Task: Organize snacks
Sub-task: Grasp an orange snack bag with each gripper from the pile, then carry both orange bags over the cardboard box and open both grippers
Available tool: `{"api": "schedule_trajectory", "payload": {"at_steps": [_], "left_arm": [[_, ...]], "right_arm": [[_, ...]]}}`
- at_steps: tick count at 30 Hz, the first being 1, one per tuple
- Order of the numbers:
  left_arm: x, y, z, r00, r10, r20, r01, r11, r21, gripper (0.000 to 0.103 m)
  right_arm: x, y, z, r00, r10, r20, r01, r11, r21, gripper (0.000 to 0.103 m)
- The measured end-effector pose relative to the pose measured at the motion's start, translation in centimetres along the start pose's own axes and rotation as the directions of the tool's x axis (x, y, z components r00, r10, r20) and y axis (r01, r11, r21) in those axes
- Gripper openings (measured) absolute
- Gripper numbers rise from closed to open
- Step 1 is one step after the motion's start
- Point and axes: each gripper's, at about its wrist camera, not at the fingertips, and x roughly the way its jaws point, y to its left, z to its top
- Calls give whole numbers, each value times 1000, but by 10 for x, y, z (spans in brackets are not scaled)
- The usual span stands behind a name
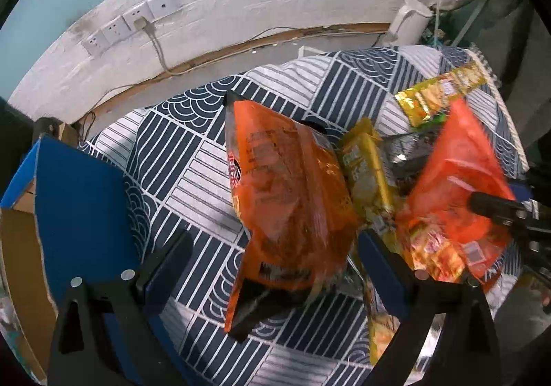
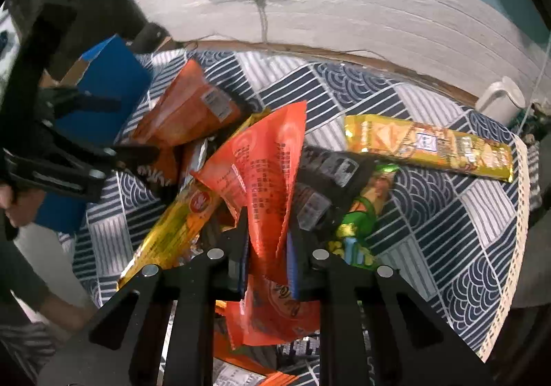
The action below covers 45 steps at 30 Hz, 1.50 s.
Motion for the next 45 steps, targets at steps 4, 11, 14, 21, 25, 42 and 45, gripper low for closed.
{"api": "schedule_trajectory", "payload": {"at_steps": [4,11,14,21,25,42,45], "left_arm": [[16,-2,3,999,-12,-42,11,1000,-16,97],[24,0,1,996,-80,-44,77,996,-52,67],[21,0,-2,998,-64,-24,63,997,-41,56],[5,8,-9,999,-52,5,52,998,-38,47],[-13,17,-12,998,-40,38,41,999,-27,46],[-95,55,-44,990,-6,143,10,1000,-24,46],[-106,64,-53,987,11,158,-7,1000,-27,46]], "right_arm": [[-5,-5,2,1000,-20,10,20,1000,21,16],[-10,-14,2,999,-32,31,30,998,64,16],[-12,-17,2,999,-37,35,34,996,87,16],[-21,-18,9,997,-55,59,49,993,108,16],[-28,-13,14,995,-57,79,49,993,105,16],[-61,35,38,988,-49,145,39,997,69,16],[-65,49,43,987,-38,154,31,998,50,16]]}}
